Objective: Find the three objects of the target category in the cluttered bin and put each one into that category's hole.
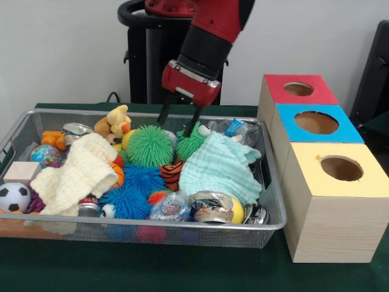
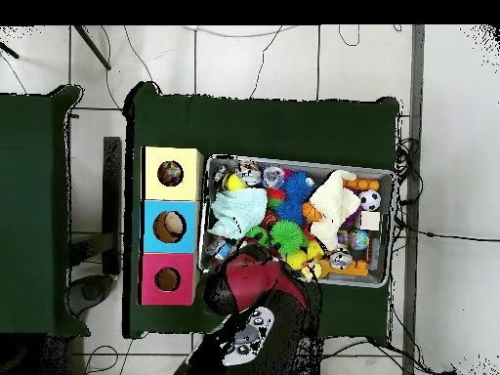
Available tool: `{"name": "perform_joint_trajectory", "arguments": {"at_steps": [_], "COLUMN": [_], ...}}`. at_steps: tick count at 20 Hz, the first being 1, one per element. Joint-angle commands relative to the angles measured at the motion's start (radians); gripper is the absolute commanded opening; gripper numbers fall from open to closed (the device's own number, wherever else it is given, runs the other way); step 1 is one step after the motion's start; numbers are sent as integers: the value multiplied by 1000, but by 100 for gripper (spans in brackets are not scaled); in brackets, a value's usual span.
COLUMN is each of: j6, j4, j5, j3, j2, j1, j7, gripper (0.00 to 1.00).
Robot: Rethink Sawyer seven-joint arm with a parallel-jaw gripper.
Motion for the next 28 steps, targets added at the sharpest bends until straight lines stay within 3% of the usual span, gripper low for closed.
{"name": "perform_joint_trajectory", "arguments": {"at_steps": [1, 5, 9, 19, 28], "j6": [175, 127, 145, 117, 62], "j4": [-29, 11, 23, -38, -71], "j5": [130, 173, 183, 264, 329], "j3": [164, 208, 206, 149, 127], "j2": [15, 38, 57, 136, 208], "j1": [13, -12, 11, 80, 88], "j7": [124, 149, 135, 173, 183], "gripper": [100, 100, 100, 100, 100]}}
